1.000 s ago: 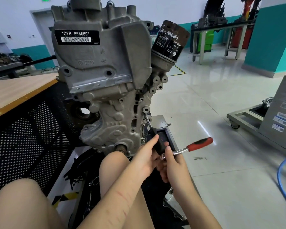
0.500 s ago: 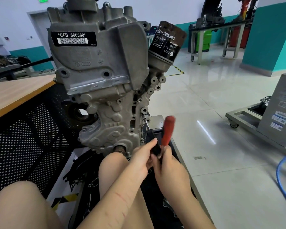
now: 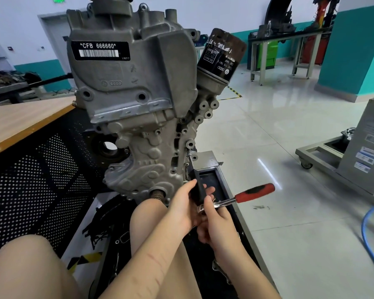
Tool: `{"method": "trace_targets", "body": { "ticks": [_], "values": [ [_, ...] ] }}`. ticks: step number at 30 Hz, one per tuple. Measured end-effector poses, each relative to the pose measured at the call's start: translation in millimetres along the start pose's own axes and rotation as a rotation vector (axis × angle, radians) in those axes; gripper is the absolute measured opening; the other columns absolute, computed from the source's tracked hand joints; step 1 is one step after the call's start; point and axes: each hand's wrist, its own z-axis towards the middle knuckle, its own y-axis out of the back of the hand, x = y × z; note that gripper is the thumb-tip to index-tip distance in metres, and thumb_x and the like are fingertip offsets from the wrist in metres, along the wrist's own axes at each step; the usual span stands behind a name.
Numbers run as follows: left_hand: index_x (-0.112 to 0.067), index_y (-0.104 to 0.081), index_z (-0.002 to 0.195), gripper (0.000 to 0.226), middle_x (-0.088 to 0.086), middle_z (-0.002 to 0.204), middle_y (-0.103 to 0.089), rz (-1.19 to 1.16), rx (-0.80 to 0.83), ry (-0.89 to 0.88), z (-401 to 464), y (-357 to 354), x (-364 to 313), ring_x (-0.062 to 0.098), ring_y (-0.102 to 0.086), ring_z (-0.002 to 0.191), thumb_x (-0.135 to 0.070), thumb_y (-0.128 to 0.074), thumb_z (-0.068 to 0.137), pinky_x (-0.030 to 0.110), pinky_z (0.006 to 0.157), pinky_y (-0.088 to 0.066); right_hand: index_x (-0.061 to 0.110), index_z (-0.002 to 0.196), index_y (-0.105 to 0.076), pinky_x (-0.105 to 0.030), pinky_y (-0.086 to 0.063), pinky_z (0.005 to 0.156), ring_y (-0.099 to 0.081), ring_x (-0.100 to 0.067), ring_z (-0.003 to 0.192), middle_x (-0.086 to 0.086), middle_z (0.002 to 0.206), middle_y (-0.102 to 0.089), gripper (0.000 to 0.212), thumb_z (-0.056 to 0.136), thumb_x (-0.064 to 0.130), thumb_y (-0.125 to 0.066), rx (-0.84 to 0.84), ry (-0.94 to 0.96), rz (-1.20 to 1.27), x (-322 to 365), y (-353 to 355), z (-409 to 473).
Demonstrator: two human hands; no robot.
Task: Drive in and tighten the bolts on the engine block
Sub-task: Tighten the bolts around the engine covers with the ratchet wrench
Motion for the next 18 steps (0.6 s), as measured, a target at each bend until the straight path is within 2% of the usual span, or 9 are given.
{"method": "trace_targets", "body": {
  "ticks": [5,8,9,11,13,15,17,18],
  "values": [
    [-0.014,-0.053,0.086,0.020,-0.002,0.066,-0.071,0.023,0.023,-0.015,-3.6,1.1,0.8,0.010,-0.063,0.050,-0.031,-0.046,0.094,0.021,0.043,-0.039,0.018,0.084,-0.059,-0.017,-0.025,0.033,-0.032,-0.008,0.032,-0.003,0.046,-0.047,0.030,0.097,0.038,-0.040,0.088,-0.171,0.305,6.9,0.6,-2.8],
    [-0.013,-0.054,0.084,0.019,-0.002,0.064,-0.070,0.061,-0.009,-0.035,-4.0,0.5,0.1,0.010,-0.062,0.047,-0.029,-0.050,0.093,0.015,0.034,-0.035,0.015,0.081,-0.056,-0.016,-0.025,0.034,-0.032,-0.008,0.031,-0.002,0.044,-0.047,0.032,0.098,0.038,-0.040,0.048,-0.157,0.232,4.4,0.5,-1.0],
    [-0.013,-0.055,0.085,0.019,-0.002,0.064,-0.070,0.072,-0.020,-0.036,-3.5,0.8,0.1,0.010,-0.063,0.047,-0.029,-0.051,0.093,0.016,0.036,-0.037,0.013,0.081,-0.053,-0.016,-0.026,0.034,-0.034,-0.008,0.031,-0.001,0.044,-0.048,0.032,0.097,0.037,-0.041,0.019,-0.125,0.150,2.8,0.7,-0.4],
    [-0.012,-0.056,0.085,0.018,0.000,0.066,-0.070,0.063,-0.038,-0.029,-2.8,1.2,0.9,0.010,-0.064,0.050,-0.028,-0.054,0.091,0.023,0.052,-0.048,0.011,0.086,-0.053,-0.017,-0.032,0.038,-0.043,-0.006,0.037,0.000,0.055,-0.054,0.028,0.096,0.035,-0.044,-0.032,-0.005,-0.072,0.1,2.2,-0.2],
    [-0.009,-0.058,0.084,0.017,0.003,0.066,-0.070,0.049,-0.059,-0.039,-0.1,1.1,2.5,0.013,-0.064,0.052,-0.025,-0.056,0.090,0.029,0.066,-0.051,0.012,0.107,-0.055,-0.020,-0.043,0.055,-0.060,-0.009,0.063,0.002,0.079,-0.060,0.025,0.095,0.032,-0.046,-0.077,0.178,-0.339,-0.3,5.2,-1.0],
    [-0.007,-0.058,0.083,0.017,0.005,0.062,-0.067,0.030,-0.078,-0.049,1.4,-1.3,3.5,0.013,-0.063,0.049,-0.023,-0.058,0.090,0.027,0.063,-0.053,0.016,0.120,-0.044,-0.026,-0.044,0.066,-0.065,-0.017,0.089,0.010,0.088,-0.058,0.033,0.094,0.035,-0.046,-0.108,0.340,-0.672,0.9,8.9,-3.2],
    [-0.005,-0.058,0.082,0.018,0.006,0.057,-0.062,0.019,-0.095,-0.052,2.0,-3.3,3.1,0.013,-0.059,0.044,-0.021,-0.060,0.089,0.022,0.050,-0.051,0.019,0.121,-0.037,-0.029,-0.040,0.061,-0.064,-0.020,0.091,0.011,0.090,-0.058,0.035,0.095,0.042,-0.040,-0.125,0.431,-0.990,3.5,8.3,-7.2],
    [-0.004,-0.058,0.084,0.018,0.007,0.059,-0.062,0.021,-0.103,-0.052,1.9,-3.8,2.7,0.014,-0.059,0.046,-0.021,-0.061,0.088,0.022,0.050,-0.051,0.019,0.121,-0.035,-0.029,-0.037,0.059,-0.063,-0.020,0.090,0.008,0.093,-0.060,0.037,0.095,0.045,-0.036,-0.132,0.445,-1.089,3.9,8.2,-7.6]
  ]
}}
